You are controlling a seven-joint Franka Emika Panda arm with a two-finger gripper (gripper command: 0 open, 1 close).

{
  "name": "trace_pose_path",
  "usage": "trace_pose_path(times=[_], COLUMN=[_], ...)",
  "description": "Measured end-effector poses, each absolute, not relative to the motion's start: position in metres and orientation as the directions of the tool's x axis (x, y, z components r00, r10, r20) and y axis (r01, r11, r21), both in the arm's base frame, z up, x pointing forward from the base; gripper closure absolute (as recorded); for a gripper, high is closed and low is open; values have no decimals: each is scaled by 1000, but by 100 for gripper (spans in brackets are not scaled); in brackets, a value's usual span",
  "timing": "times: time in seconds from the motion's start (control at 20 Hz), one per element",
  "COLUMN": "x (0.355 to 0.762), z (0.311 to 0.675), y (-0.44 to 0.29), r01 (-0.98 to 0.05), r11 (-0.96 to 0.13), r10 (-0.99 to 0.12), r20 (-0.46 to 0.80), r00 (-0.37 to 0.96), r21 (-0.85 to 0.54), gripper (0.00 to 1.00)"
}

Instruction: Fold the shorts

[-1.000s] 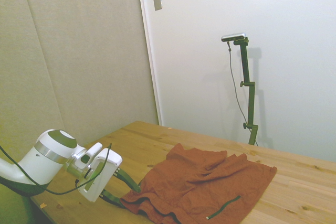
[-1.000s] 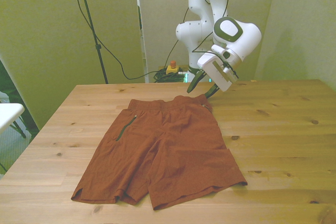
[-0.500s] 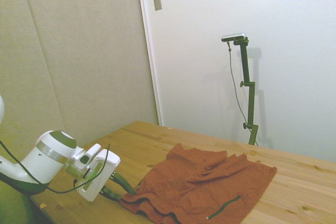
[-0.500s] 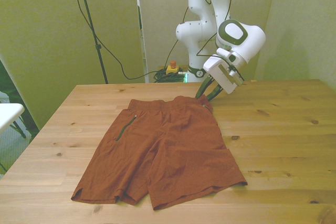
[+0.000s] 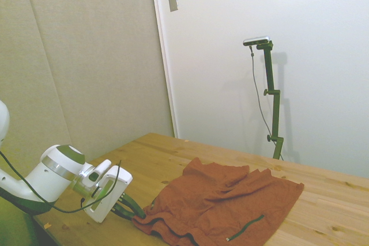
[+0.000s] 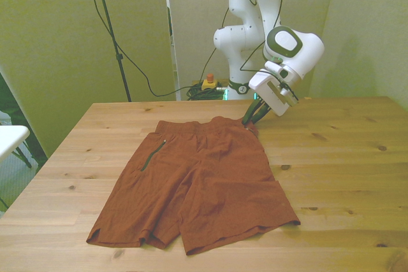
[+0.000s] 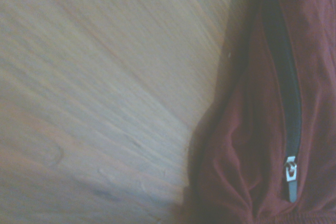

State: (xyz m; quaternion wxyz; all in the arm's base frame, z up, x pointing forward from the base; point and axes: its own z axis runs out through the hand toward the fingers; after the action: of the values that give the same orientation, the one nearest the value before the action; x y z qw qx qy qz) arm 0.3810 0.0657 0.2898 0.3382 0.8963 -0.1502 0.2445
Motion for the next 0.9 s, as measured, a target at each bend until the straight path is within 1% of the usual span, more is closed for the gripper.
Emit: trace_pose_path(times=[0.2,0.35,0.45,0.6,0.7,0.9], x=[382,385,388,397,403,424], z=[299,321,346,394,422,462], y=[63,58,51,28,6,-36], r01=[-462,-507,-538,-588,-632,-702], r11=[-728,-727,-727,-723,-709,-681], r10=[-135,-174,-208,-268,-327,-454], r20=[555,591,610,637,648,633], r00=[821,788,765,722,687,627], r21=[506,462,426,362,313,206], gripper=[100,100,100,100,100,100])
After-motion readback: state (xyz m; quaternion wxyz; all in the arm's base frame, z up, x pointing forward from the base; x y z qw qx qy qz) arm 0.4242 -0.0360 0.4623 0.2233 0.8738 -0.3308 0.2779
